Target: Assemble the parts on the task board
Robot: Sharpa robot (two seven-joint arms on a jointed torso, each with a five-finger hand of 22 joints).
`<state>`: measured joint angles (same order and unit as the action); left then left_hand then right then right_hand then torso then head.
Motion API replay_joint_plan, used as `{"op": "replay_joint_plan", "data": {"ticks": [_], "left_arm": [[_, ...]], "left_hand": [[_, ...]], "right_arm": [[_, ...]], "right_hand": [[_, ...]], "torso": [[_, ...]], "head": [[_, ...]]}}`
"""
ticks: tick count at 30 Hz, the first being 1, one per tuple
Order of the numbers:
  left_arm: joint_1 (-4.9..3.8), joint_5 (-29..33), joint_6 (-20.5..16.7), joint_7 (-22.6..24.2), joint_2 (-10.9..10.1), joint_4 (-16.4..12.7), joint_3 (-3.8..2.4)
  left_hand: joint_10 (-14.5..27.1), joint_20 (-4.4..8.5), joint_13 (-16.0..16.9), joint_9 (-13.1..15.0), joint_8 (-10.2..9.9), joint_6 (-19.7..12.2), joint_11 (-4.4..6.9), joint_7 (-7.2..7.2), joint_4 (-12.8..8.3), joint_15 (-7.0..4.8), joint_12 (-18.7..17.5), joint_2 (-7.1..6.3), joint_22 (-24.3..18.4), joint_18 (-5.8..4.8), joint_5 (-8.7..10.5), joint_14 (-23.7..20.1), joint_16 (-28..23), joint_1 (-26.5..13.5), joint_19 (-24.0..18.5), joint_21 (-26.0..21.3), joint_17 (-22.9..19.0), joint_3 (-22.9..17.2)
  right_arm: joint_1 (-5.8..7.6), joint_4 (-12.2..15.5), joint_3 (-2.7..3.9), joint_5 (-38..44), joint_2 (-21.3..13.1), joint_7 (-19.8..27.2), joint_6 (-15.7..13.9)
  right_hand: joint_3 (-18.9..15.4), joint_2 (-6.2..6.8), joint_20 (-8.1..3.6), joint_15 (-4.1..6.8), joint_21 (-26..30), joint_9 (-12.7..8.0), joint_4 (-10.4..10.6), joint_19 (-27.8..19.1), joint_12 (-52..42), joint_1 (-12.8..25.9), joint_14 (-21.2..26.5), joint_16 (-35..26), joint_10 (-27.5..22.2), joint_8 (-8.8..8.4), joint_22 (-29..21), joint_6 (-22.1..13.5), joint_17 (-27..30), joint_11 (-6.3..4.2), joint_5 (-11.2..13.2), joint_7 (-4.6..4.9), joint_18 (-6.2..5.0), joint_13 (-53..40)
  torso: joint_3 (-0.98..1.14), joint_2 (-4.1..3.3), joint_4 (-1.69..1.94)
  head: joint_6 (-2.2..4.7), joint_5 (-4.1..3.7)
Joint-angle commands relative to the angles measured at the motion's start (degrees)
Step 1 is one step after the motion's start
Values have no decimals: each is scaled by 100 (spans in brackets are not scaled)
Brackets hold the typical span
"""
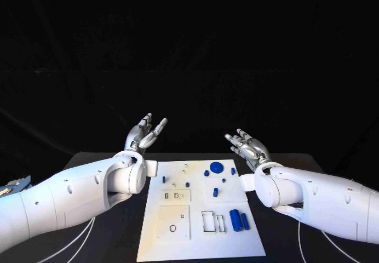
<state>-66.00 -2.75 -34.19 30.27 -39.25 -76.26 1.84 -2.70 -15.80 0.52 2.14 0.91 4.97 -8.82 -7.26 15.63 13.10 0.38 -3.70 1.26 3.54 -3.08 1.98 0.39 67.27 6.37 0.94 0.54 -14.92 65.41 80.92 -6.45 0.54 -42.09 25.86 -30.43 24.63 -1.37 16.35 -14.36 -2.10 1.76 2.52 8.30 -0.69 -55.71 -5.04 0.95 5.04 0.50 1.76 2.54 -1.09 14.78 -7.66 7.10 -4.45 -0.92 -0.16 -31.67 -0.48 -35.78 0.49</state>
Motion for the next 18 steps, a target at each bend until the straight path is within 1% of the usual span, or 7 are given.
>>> {"op": "replay_joint_plan", "data": {"ticks": [1, 8, 9, 10, 11, 16, 18], "left_arm": [[-24, -271, 562, 220, 32, 55, 5], [-24, -271, 562, 220, 32, 55, 5], [-24, -271, 562, 220, 32, 55, 5], [-24, -271, 562, 220, 32, 55, 5], [-26, -175, 777, 226, -350, -168, 0], [-27, -221, 800, 256, -461, -261, 0], [-28, -260, 810, 264, -524, -319, -2]], "left_hand": [[-25, -94, 13, 17, 48, 78, -89, -488, 84, 103, 26, 5, 13, 70, -29, 37, 22, 277, 35, 43, 18, -42], [-475, -110, 78, 153, 197, 522, -307, -693, 42, 229, 109, 59, 52, 124, -31, 553, 190, 456, 194, 135, 158, -73], [-809, -97, 122, 246, 312, 833, -453, -813, 18, 289, 182, 72, 102, 111, -31, 930, 328, 526, 437, 228, 252, -105], [-1121, -96, 154, 314, 403, 1066, -553, -895, -11, 279, 245, 70, 163, 82, -28, 1270, 452, 594, 743, 348, 333, -137], [-1231, -107, 157, 335, 433, 1144, -577, -912, -23, 254, 257, 66, 192, 75, -35, 1407, 500, 626, 901, 411, 365, -156], [-2871, -90, 274, 610, 835, 2142, -606, -895, -194, 58, 585, 5, 430, 288, -32, 2909, 1076, 885, 2434, 1008, 693, -371], [-4058, -81, 350, 804, 1139, 2877, -512, -862, -255, -92, 840, -35, 512, 495, -30, 3857, 1446, 936, 3159, 1303, 887, -471]], "right_arm": [[85, -154, -73, 206, 50, -319, 1180], [201, -356, -210, 261, 109, -445, 1666], [205, -361, -214, 262, 111, -448, 1680], [205, -362, -214, 263, 111, -449, 1682], [318, -631, -213, 2025, 59, -122, 1024], [413, -710, -213, 2728, 36, -171, 829], [459, -735, -212, 2981, 28, -204, 786]], "right_hand": [[211, -26, 47, -81, -247, 136, -204, 593, -85, -514, -511, 159, 410, 132, 128, 303, -112, 72, 4, 1001, 20, -52], [420, 90, 18, 48, -857, 655, -770, 2136, -457, -1187, -2529, 846, 2443, 707, 390, 1739, -489, 37, -145, 997, -222, -222], [452, 102, 11, 106, -1025, 750, -833, 2563, -577, -1261, -2957, 998, 2981, 833, 464, 2049, -565, -8, -159, 983, -277, -269], [491, 119, 7, 164, -1137, 840, -894, 2854, -670, -1332, -3421, 1144, 3548, 956, 500, 2386, -635, -47, -158, 966, -343, -291], [509, 133, 10, 189, -1166, 867, -926, 2925, -685, -1364, -3581, 1188, 3720, 995, 504, 2504, -655, -65, -157, 962, -367, -290], [662, 242, -39, 399, -1495, 1040, -1122, 3666, -654, -1503, -4295, 1315, 4615, 1268, 587, 3528, -681, -228, -154, 841, -577, -275], [718, 294, -89, 463, -1575, 1088, -1199, 3813, -597, -1536, -4503, 1321, 4849, 1353, 606, 3954, -675, -287, -124, 785, -589, -273]], "torso": [[0, -1, 0], [0, -1, 0], [0, -1, 0], [14, -112, -75], [19, -117, -70], [36, -176, -53], [39, -214, -46]], "head": [[0, 0], [0, 0], [0, 0], [-42, 58], [-49, 60], [-21, 48], [-21, 43]]}}
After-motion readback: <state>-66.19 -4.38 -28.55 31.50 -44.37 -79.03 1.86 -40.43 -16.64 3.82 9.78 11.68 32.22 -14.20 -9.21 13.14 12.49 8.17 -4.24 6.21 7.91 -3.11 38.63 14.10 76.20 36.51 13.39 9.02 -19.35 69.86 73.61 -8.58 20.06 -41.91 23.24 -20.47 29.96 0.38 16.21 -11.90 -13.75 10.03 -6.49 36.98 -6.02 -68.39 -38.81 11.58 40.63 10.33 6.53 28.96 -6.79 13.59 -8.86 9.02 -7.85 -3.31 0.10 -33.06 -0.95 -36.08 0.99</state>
